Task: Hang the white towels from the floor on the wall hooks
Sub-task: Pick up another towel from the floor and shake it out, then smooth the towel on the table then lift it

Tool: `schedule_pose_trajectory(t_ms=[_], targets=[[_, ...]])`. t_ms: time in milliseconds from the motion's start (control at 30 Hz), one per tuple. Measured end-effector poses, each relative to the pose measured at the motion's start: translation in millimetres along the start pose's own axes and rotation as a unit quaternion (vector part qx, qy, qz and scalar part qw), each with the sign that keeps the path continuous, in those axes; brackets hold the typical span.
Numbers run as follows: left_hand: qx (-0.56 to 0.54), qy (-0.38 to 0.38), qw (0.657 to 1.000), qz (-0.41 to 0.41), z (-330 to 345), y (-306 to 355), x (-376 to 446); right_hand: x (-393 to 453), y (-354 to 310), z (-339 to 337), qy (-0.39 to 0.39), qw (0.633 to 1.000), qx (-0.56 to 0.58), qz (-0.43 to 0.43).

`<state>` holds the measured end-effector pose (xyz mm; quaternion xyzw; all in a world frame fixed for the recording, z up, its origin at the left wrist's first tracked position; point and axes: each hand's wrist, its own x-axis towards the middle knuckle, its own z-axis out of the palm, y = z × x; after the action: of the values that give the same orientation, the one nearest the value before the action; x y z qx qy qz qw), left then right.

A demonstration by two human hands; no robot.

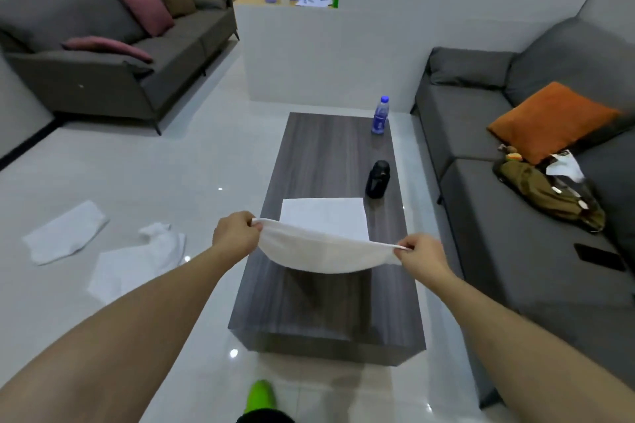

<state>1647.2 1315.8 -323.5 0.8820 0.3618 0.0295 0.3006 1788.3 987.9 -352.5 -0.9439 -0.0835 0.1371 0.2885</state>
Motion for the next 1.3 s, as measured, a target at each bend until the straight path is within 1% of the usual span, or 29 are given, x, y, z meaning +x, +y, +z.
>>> schedule_pose_trajectory(t_ms=[100, 233, 467, 667, 800, 900, 1033, 1100, 1167, 1300], targets=[[0.022, -0.033, 0.999, -0.016, 24, -14, -14, -11, 28, 23, -0.018, 0.999, -0.01, 0.029], [0.044, -0.043, 0.998, -0.027, 46, -26, -22, -14, 49, 46, -0.045, 0.997, -0.02, 0.054], [0.08, -0.055, 0.994, -0.051, 74, -56, -1, 15, 48, 68, -0.064, 0.996, -0.024, 0.057], [0.086, -0.069, 0.992, -0.066, 97, -56, 80, 89, 27, 80, -0.05, 0.995, -0.021, 0.084], [0.102, -0.102, 0.986, -0.082, 120, -49, 153, 157, 9, 94, -0.054, 0.992, -0.013, 0.116], [0.111, -0.125, 0.981, -0.097, 140, -49, 203, 208, -4, 109, -0.062, 0.989, -0.029, 0.13], [0.09, -0.155, 0.977, -0.118, 166, -58, 249, 255, -14, 133, -0.05, 0.989, -0.043, 0.133], [0.075, -0.169, 0.975, -0.126, 180, -66, 258, 261, -14, 146, -0.059, 0.988, -0.037, 0.14], [0.079, -0.2, 0.968, -0.132, 195, -77, 255, 254, -7, 163, -0.08, 0.983, -0.031, 0.164], [0.088, -0.278, 0.946, -0.139, 226, -105, 223, 214, 18, 200, -0.148, 0.967, -0.022, 0.206]])
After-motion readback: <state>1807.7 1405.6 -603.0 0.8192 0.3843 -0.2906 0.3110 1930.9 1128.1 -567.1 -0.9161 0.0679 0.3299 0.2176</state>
